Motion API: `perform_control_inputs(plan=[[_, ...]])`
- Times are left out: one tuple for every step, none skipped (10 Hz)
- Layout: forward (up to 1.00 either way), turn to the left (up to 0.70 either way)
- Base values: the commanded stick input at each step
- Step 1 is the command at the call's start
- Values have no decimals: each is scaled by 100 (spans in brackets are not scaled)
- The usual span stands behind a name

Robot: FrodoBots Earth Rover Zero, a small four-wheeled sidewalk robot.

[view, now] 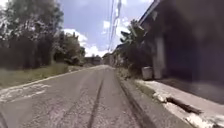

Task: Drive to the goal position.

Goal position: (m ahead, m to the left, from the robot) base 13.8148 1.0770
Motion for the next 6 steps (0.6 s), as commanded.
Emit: perform_control_inputs(plan=[[70, 1], [70, 1], [70, 1], [70, 1], [70, 1], [70, 1]])
